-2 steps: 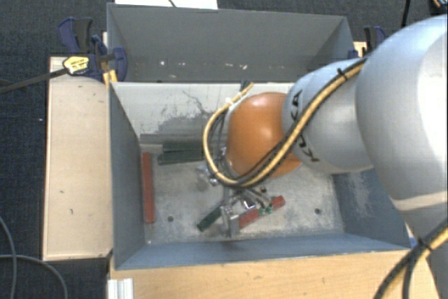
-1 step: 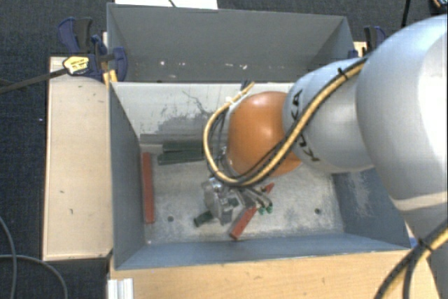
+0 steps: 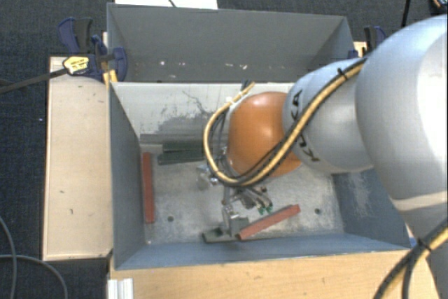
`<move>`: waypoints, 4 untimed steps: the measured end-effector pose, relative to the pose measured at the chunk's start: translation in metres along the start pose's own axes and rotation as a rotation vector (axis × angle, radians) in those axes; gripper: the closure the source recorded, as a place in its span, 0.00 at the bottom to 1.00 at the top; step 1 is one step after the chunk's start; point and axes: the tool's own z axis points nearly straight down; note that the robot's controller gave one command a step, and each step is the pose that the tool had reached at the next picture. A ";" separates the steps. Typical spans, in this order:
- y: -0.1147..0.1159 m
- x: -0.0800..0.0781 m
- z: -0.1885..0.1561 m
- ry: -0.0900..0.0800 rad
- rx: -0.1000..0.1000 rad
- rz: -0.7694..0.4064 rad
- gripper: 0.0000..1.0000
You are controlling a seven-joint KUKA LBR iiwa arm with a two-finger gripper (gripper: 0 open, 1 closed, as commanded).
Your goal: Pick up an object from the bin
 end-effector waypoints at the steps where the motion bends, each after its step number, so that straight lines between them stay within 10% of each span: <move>1: -0.098 0.030 0.000 0.004 0.003 0.060 0.00; 2: -0.095 0.056 -0.070 -0.001 0.002 0.152 0.00; 3: -0.116 0.072 -0.004 -0.001 0.001 0.202 0.00; 4: -0.115 0.072 -0.006 0.002 0.001 0.200 1.00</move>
Offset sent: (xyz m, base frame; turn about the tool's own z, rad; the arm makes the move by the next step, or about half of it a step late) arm 0.0032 -0.0969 -0.0015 0.0498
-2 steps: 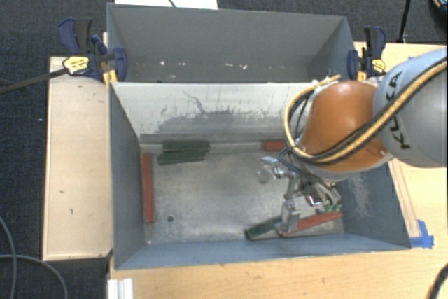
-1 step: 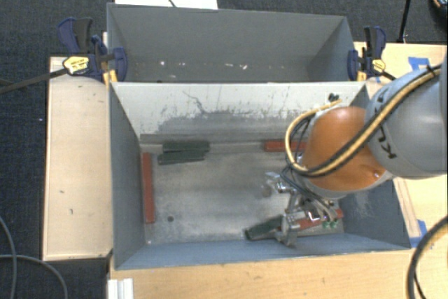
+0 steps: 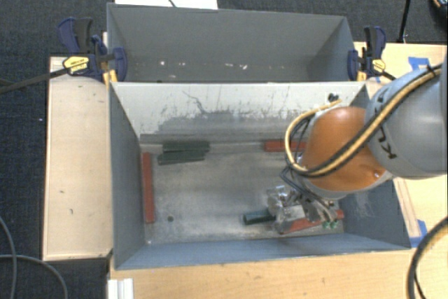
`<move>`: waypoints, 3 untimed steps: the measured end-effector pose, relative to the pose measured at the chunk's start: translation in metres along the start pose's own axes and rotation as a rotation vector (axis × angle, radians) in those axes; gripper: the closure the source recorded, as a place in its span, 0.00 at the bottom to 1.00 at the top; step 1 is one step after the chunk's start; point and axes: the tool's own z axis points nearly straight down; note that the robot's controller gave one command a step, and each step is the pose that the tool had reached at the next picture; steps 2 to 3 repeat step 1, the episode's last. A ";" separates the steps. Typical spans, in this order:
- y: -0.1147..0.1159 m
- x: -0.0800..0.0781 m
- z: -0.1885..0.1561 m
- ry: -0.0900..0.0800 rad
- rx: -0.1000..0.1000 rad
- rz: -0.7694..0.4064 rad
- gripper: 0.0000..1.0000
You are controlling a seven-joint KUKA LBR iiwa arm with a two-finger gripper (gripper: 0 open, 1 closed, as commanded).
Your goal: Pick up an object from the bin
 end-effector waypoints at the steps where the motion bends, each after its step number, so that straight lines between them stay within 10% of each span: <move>1: 0.024 -0.007 -0.147 -0.008 0.001 -0.121 1.00; 3: 0.024 -0.007 -0.147 -0.008 0.001 -0.121 1.00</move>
Offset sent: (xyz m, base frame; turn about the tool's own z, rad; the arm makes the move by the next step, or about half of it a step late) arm 0.0004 0.0239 0.1425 -0.1225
